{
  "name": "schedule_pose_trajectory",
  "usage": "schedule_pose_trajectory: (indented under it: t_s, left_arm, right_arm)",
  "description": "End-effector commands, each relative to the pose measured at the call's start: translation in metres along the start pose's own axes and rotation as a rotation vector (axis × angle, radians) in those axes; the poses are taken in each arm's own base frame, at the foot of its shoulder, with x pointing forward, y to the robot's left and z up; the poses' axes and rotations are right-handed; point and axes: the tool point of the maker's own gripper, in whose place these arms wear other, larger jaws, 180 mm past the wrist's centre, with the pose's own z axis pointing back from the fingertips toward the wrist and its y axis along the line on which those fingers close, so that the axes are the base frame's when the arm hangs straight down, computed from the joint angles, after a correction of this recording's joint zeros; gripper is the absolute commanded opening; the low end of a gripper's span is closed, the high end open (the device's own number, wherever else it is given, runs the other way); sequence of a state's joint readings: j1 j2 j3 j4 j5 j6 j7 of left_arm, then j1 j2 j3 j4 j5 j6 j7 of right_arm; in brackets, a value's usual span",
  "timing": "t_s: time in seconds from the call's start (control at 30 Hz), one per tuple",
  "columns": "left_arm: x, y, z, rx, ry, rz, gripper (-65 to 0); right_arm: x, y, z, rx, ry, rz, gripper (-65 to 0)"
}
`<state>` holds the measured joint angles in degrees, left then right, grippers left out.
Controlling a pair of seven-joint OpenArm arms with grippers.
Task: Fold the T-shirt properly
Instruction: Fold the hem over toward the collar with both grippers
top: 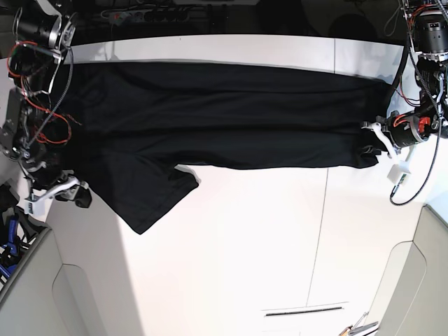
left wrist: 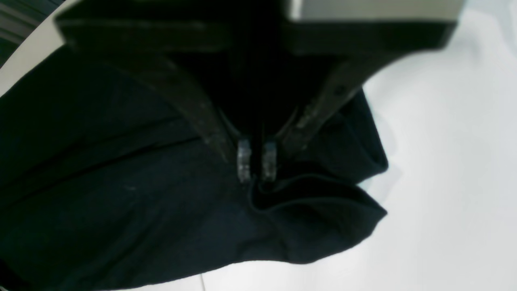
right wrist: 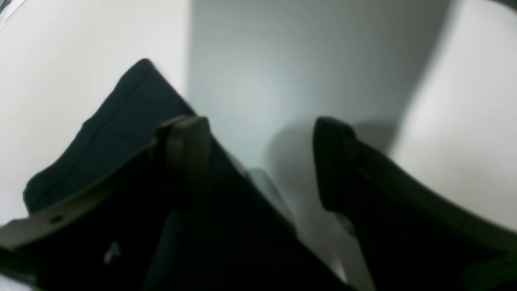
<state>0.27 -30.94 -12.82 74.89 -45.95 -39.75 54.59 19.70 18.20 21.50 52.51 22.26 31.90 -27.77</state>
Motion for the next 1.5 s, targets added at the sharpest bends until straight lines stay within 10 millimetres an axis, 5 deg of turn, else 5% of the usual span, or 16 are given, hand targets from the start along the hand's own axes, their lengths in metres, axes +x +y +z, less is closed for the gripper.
schedule_pose_trajectory:
  t_s: [0.0, 0.27, 0.47, 0.53, 0.63, 0.73, 0.9, 1.07, 1.3, 1.47]
  left_arm:
    - [0.018, 0.005, 0.008, 0.012, -0.043, -0.025, -65.0]
    - [0.018, 0.005, 0.008, 0.012, -0.044, -0.025, -65.0]
    - [0.018, 0.005, 0.008, 0.012, -0.043, -0.025, -65.0]
    - [0.018, 0.005, 0.008, 0.012, -0.044, -0.025, -65.0]
    - [0.018, 0.005, 0.008, 0.012, -0.044, -0.025, -65.0]
    - [0.018, 0.005, 0.008, 0.012, -0.044, -0.025, -65.0]
    - [0.026, 0.006, 0.013, 0.012, -0.059, -0.036, -65.0]
    - [0.033, 0.005, 0.033, 0.011, -0.036, -0.085, -65.0]
    - [0.029, -0.007, 0.059, 0.026, -0.028, -0.185, -65.0]
    - [0.013, -0.019, 0.065, 0.018, 0.000, -0.218, -65.0]
  right_arm:
    - [0.023, 0.006, -0.003, 0.021, -0.051, 0.015, -25.1]
    - [-0.014, 0.077, -0.034, 0.165, 0.034, 0.020, -25.1]
    - [-0.022, 0.106, -0.043, 0.215, 0.037, -0.004, -26.5]
    - [-0.022, 0.107, -0.043, 0.213, 0.039, 0.005, -35.9]
    - [-0.021, 0.105, -0.042, 0.198, 0.048, 0.044, -64.5]
    - [-0.018, 0.107, -0.036, 0.200, 0.093, 0.074, -65.0]
    - [0.011, 0.113, -0.008, 0.215, 0.079, 0.116, -65.0]
    - [0.031, 0.108, 0.045, 0.211, -0.017, 0.151, -65.0]
    - [0.016, 0.088, 0.109, 0.165, -0.064, 0.175, -65.0]
    - [-0.008, 0.075, 0.137, 0.156, -0.036, 0.114, -65.0]
